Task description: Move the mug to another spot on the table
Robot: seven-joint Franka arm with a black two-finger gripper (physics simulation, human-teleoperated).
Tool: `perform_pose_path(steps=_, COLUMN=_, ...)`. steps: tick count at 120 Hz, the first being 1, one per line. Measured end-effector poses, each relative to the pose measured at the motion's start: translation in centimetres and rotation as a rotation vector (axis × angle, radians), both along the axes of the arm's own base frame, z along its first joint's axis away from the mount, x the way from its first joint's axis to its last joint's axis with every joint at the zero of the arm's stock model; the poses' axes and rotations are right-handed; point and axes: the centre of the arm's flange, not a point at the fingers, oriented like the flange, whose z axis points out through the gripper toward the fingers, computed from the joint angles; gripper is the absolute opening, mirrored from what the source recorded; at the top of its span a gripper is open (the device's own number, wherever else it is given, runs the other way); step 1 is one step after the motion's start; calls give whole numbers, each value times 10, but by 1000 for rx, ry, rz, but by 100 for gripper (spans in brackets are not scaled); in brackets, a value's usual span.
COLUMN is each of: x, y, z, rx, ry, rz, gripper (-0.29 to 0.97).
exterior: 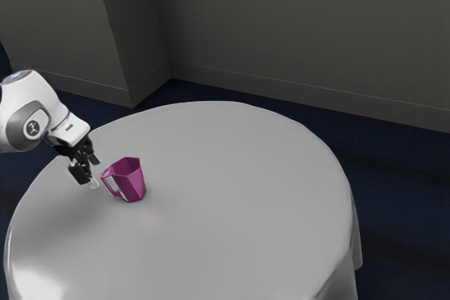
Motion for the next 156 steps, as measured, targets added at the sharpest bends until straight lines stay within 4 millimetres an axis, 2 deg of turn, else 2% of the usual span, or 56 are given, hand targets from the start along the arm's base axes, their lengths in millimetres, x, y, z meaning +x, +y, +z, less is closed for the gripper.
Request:
perform_pose_path(steps=46, x=0, y=9, z=-19, rx=-28, ry=-10, rz=20, gripper=65)
perform_pose_path(steps=59, x=3, y=9, z=-31, rx=-37, ry=-8, rz=20, gripper=65)
perform_pose_path(steps=81, x=6, y=6, z=-34, rx=-45, ry=-23, rz=15, gripper=62)
perform_pose_path(steps=113, x=6, y=8, z=-46, rx=-54, ry=-14, rz=14, gripper=42)
perform_pose_path(steps=156, x=9, y=3, z=-49, rx=-61, ry=-27, rz=1, gripper=5)
